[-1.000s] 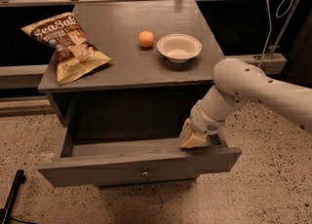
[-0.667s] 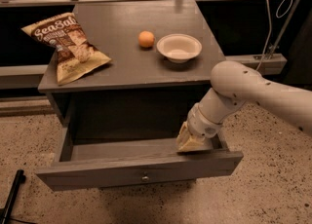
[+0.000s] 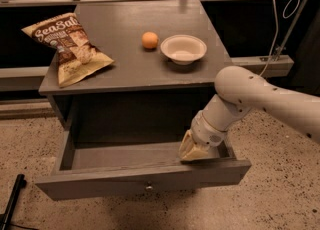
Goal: Open top drawer
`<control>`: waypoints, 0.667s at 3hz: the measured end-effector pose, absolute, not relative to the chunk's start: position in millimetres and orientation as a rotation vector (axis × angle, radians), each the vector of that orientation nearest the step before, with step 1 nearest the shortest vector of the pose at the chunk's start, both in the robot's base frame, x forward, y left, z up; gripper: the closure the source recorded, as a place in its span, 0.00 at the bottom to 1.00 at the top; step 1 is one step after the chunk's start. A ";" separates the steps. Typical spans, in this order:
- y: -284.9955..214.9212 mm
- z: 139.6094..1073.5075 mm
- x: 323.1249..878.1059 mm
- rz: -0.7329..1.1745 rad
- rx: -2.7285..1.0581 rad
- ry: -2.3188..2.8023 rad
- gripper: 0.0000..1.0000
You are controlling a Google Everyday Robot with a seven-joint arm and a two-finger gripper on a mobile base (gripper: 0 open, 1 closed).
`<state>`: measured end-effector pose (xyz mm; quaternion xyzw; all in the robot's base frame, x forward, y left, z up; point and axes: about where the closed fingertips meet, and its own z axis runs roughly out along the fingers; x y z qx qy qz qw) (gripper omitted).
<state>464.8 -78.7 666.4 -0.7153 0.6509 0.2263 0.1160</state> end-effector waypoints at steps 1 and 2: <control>-78.7 666.0 458.6 0.683 -2.098 1.910 1.00; -79.0 665.9 453.4 0.699 -2.100 1.913 1.00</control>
Offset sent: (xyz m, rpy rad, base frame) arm -0.0526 -0.0052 -0.0032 0.0177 0.1017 0.0129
